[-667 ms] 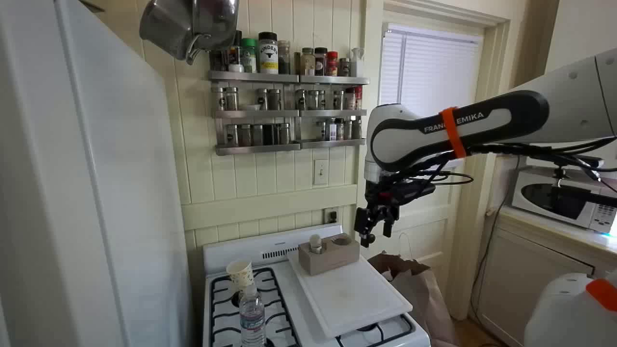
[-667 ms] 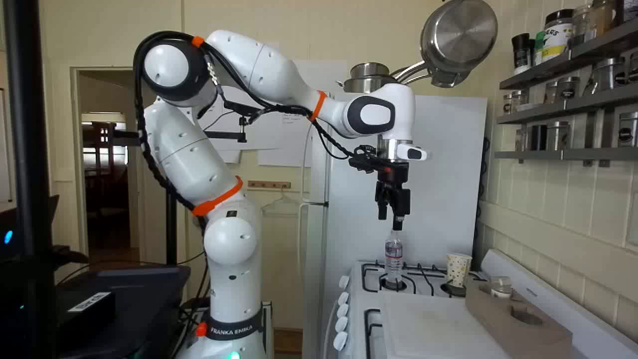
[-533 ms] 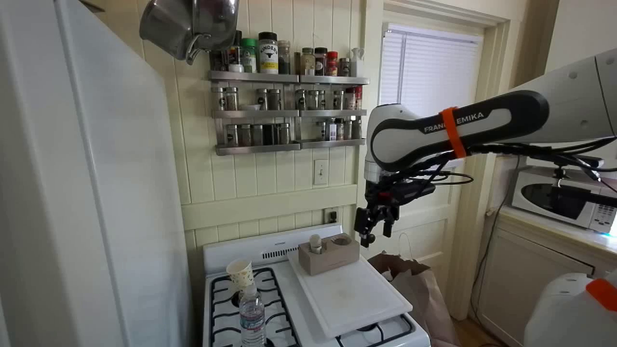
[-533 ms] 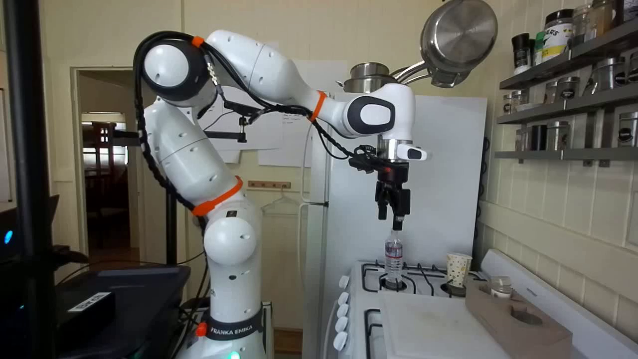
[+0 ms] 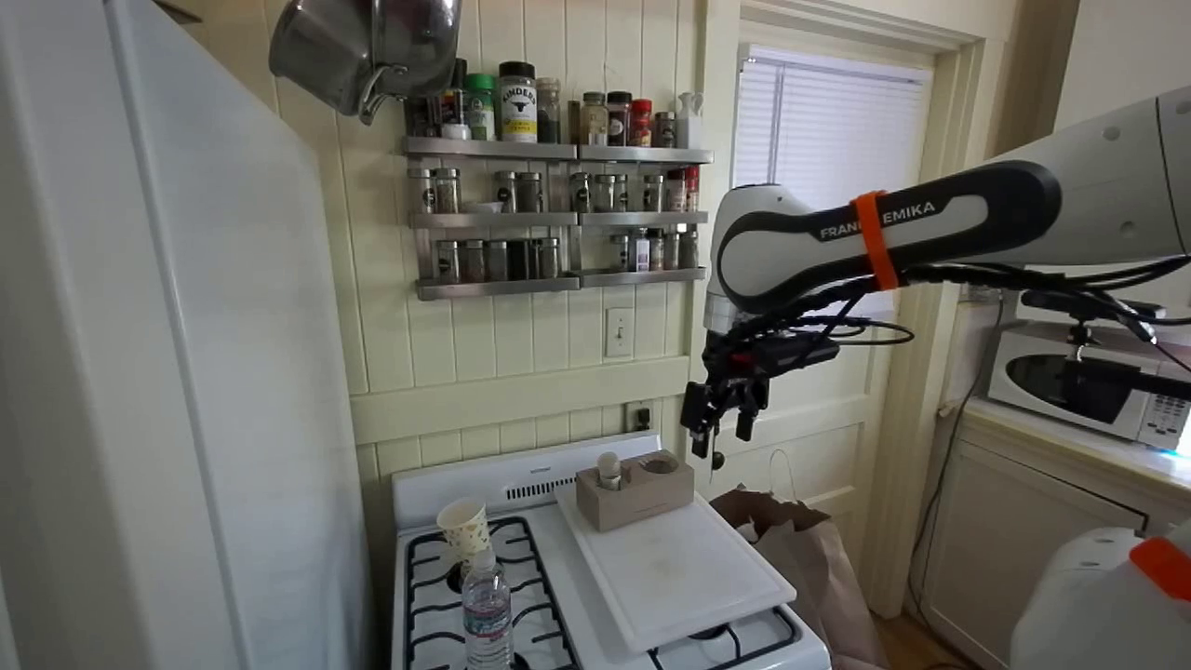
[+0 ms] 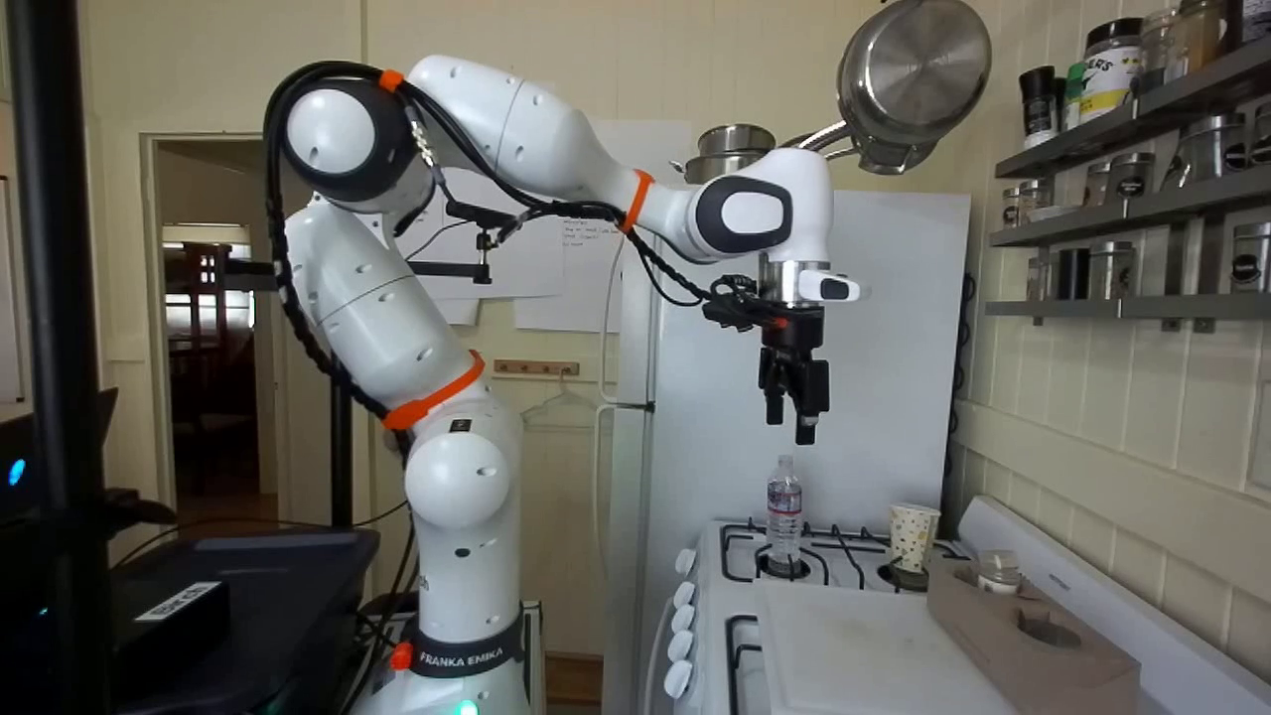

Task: Pick up the bottle from the box and put it on the table

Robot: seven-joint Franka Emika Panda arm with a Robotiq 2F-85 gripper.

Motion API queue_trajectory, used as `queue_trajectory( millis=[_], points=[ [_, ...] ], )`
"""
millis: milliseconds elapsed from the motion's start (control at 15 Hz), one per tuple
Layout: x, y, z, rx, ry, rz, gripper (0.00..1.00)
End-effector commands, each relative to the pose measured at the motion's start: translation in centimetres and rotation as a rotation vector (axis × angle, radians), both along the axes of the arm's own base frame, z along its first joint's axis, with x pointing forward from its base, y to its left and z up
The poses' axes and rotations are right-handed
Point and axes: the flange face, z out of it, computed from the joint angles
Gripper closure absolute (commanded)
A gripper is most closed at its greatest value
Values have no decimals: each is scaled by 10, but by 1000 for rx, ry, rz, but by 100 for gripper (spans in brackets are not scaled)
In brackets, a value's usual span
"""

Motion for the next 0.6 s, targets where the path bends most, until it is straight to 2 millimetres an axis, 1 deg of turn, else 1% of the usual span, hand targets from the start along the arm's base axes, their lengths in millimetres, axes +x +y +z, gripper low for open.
queue_trajectory(
  millis=[0, 67, 133, 267, 333, 533],
  points=[
    [0, 0, 1, 0, 1, 0, 0],
    [0, 0, 1, 0, 1, 0, 0],
    [8, -1, 6, 17, -30, -37, 0],
    [38, -6, 19, 27, -104, -132, 0],
    [54, -8, 21, 24, -126, -150, 0],
    [91, -7, 25, -26, -166, -156, 0]
  ],
)
